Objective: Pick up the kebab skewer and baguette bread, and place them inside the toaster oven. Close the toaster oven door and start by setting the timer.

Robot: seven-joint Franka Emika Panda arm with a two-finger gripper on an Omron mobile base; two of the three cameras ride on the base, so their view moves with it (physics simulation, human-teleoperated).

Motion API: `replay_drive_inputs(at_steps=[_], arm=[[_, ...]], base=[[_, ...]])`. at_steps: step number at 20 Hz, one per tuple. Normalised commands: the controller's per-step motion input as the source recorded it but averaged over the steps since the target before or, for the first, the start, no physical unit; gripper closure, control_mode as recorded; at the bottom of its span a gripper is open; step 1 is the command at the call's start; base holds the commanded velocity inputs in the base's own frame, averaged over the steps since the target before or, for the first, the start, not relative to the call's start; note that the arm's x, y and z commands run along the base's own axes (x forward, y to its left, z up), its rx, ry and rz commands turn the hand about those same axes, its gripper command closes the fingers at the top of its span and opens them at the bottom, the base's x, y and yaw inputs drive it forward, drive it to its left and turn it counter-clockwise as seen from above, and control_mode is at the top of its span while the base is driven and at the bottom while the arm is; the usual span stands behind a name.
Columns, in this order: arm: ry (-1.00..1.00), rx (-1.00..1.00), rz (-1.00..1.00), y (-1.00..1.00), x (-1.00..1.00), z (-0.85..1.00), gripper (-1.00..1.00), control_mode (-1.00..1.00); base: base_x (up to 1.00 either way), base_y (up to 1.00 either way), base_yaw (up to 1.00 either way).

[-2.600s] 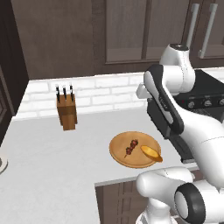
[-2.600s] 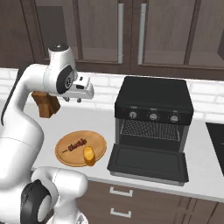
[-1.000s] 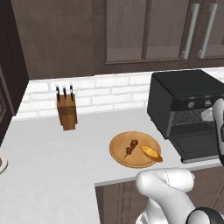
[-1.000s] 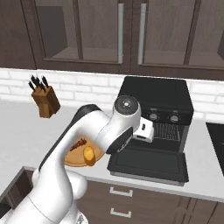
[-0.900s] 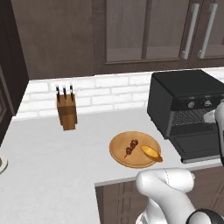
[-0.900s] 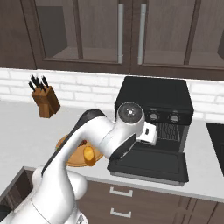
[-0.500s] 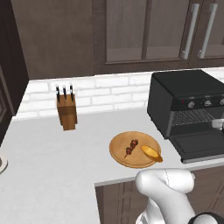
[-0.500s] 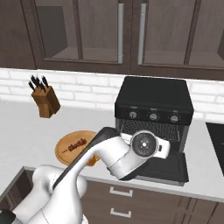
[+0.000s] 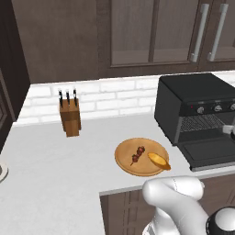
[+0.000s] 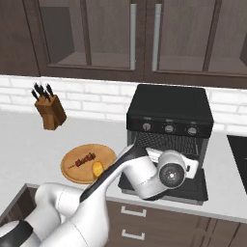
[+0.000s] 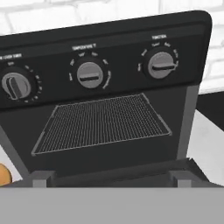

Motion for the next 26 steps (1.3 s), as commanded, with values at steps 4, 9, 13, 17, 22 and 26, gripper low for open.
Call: replay_drive_inputs(at_steps=[4,9,13,17,22,26], arm=[[-0.11,-0.03,0.0,-0.11,0.39,-0.26,-1.0,-1.0],[-0.11,-0.15,0.0,0.0,0.02,-0.37,-1.0,-1.0],[-0.04,-0.11,0.0,0.05,0.1,-0.22,-1.0,-1.0],[0.0,-0.08,0.0,0.05,0.28,-0.02,-1.0,-1.0],[0.01,0.0,0.0,0.0,0.45,0.0,-1.0,-1.0],[0.0,0.0,0.0,-0.01,0.27,-0.15,-1.0,-1.0]], base=[[0.0,0.0,0.0],[0.0,0.0,0.0],[0.0,0.0,0.0],[0.0,0.0,0.0],[0.0,0.0,0.0],[0.0,0.0,0.0]])
